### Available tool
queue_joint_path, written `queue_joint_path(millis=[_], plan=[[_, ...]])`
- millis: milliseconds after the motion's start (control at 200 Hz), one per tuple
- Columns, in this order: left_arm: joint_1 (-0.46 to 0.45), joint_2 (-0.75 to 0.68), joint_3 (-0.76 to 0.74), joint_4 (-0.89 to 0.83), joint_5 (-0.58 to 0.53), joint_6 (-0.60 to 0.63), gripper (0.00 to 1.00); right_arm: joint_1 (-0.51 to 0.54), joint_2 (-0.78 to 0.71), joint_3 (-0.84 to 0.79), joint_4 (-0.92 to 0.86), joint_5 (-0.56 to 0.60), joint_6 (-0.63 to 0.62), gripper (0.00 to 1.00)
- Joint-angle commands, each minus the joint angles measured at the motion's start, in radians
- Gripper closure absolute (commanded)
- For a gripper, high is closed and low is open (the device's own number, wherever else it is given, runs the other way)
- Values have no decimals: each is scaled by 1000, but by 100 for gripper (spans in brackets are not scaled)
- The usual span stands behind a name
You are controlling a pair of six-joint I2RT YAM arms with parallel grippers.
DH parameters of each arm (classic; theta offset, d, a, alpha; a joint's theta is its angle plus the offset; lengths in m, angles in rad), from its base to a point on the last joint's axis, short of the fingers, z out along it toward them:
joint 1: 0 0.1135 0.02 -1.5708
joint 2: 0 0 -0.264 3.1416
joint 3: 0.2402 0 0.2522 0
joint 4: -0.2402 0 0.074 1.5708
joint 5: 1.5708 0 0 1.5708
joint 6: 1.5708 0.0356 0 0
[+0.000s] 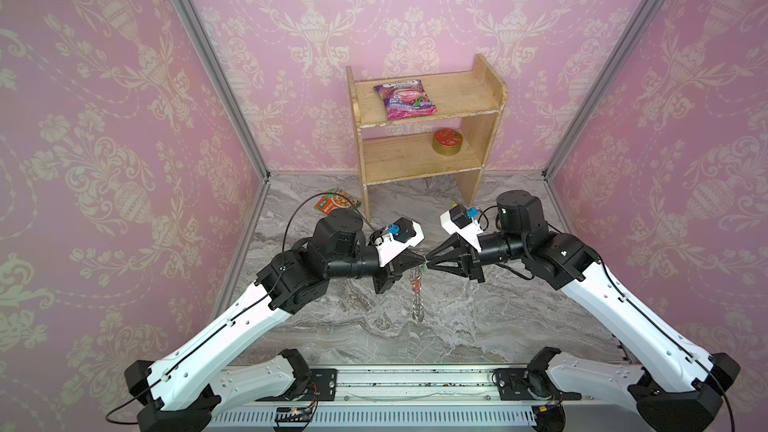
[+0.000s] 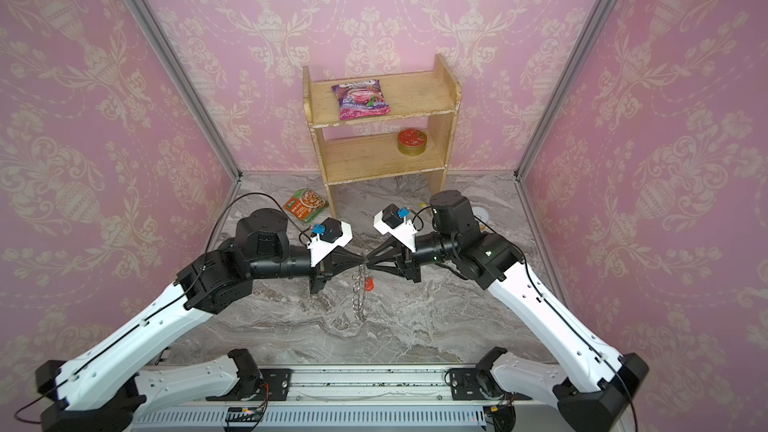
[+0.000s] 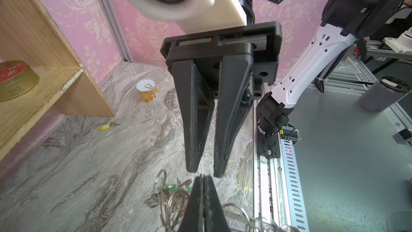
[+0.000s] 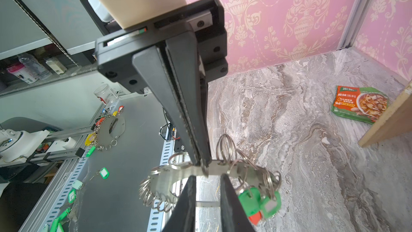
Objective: Put the keys on the keyring
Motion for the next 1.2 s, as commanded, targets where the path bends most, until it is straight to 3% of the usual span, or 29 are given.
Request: queue_joint_path(millis=[0, 911, 1196], plan=[[-4, -12, 29, 45, 27, 18, 100, 6, 12, 25, 23, -26, 33, 80], [-7, -35, -10, 88, 3, 9, 100, 27, 20, 44, 41, -43, 74, 85], [-7, -23, -11, 83, 16, 5, 100, 27, 15, 41, 59, -43, 96, 100]])
